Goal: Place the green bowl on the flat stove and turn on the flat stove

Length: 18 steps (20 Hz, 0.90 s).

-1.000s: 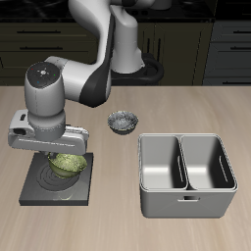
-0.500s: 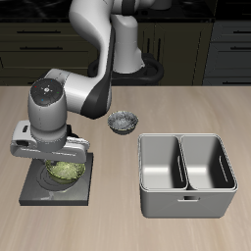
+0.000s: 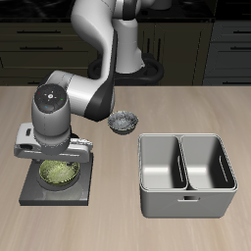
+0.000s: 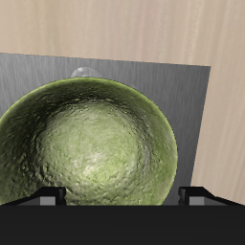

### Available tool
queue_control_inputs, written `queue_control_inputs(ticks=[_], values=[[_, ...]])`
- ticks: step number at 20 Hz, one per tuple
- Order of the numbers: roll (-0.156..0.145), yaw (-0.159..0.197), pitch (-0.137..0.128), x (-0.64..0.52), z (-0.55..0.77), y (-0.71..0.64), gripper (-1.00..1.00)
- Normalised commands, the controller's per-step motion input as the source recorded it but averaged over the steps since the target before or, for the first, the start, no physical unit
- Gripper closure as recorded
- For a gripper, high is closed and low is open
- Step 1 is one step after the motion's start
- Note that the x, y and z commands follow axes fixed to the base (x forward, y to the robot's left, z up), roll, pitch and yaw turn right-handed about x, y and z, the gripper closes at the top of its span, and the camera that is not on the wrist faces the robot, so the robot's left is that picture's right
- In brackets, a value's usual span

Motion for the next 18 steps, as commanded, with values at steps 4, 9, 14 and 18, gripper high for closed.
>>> queue_control_inputs(ticks=[4, 9, 14, 18], values=[[-0.027, 0.018, -0.01, -0.31, 0.16, 0.07, -1.0], [-0.004, -0.012, -0.043, -0.42, 0.36, 0.1, -1.0], [0.044, -0.005, -0.095, -0.54, 0.43, 0.21, -1.0], [0.019, 0.005, -0.054, -0.44, 0.21, 0.09, -1.0]])
